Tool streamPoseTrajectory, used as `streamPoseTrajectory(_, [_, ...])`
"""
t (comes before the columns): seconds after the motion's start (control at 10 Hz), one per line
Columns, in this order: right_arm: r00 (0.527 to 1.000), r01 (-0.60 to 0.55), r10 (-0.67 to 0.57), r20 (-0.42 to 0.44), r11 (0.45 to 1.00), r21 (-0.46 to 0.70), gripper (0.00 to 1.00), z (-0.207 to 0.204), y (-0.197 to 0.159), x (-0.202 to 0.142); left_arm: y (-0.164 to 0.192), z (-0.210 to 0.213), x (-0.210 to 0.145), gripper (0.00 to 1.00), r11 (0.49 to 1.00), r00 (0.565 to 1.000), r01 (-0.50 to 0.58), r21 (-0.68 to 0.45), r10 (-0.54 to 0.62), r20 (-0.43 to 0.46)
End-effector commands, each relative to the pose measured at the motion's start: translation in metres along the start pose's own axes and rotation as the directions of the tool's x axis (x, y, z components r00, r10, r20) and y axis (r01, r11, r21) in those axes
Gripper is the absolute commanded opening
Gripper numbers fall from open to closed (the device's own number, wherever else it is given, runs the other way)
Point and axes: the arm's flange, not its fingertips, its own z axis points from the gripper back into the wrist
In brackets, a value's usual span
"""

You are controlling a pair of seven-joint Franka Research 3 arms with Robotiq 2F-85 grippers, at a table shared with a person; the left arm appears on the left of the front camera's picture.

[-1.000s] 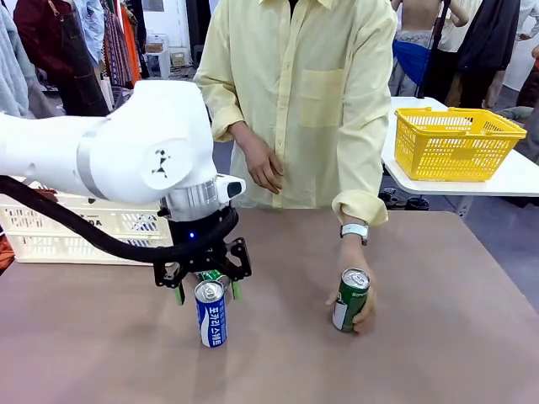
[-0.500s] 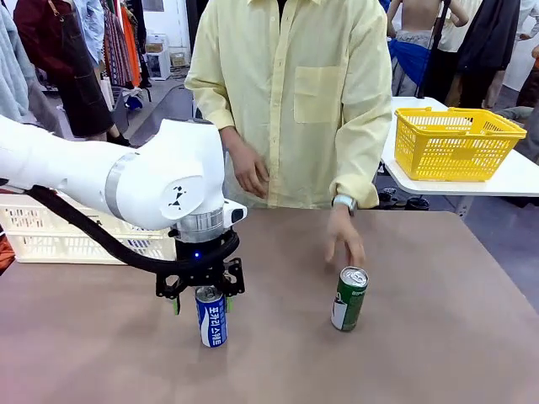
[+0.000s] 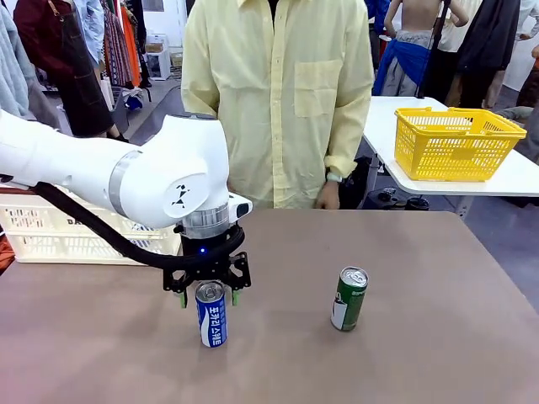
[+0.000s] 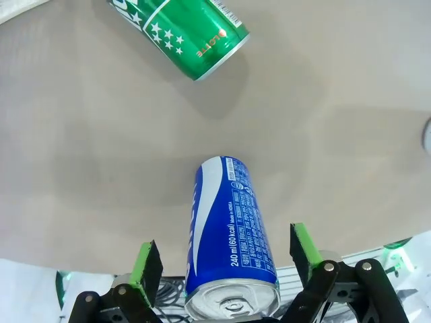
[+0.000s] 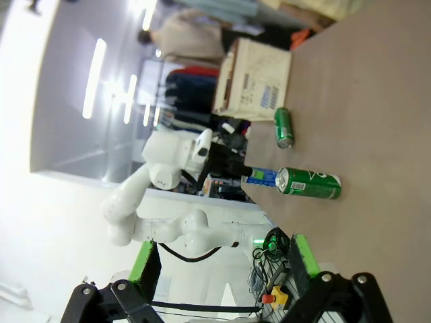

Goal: Place the drinks into the Shopping basket.
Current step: Pick up one drink and place it into the Shopping basket.

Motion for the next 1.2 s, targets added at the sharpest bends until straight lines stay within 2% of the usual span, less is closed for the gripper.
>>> streamPoseTrajectory(0.0, [1.000, 0.017, -0.017, 0.007, 1.000, 0.008, 1.00, -0.001, 0.006, 0.002, 0.001, 0.000, -0.001, 0.44, 1.000, 1.000, -0.015, -0.008, 0.015, -0.026])
streamPoseTrajectory(0.1, [1.000, 0.017, -0.017, 0.007, 1.000, 0.008, 1.00, -0.001, 0.006, 0.002, 0.000, 0.000, -0.001, 0.00, 1.000, 0.999, -0.007, 0.004, 0.007, -0.035])
streamPoseTrajectory(0.7, [1.000, 0.017, -0.017, 0.007, 1.000, 0.008, 1.00, -0.001, 0.006, 0.002, 0.000, 0.006, -0.001, 0.00, 1.000, 1.000, -0.007, -0.014, 0.007, 0.000])
streamPoseTrajectory(0.8, [1.000, 0.017, -0.017, 0.007, 1.000, 0.008, 1.00, -0.001, 0.006, 0.002, 0.010, 0.024, -0.003, 0.00, 0.999, 1.000, 0.014, -0.048, -0.013, 0.014])
streamPoseTrajectory(0.9, [1.000, 0.017, -0.017, 0.007, 1.000, 0.008, 1.00, -0.001, 0.006, 0.002, 0.035, 0.062, -0.007, 0.00, 0.998, 0.999, -0.003, -0.060, 0.006, 0.045])
streamPoseTrajectory(1.1, [1.000, 0.017, -0.017, 0.007, 1.000, 0.008, 1.00, -0.001, 0.006, 0.002, 0.104, 0.149, -0.026, 0.00, 0.996, 0.995, 0.078, -0.039, -0.075, 0.072])
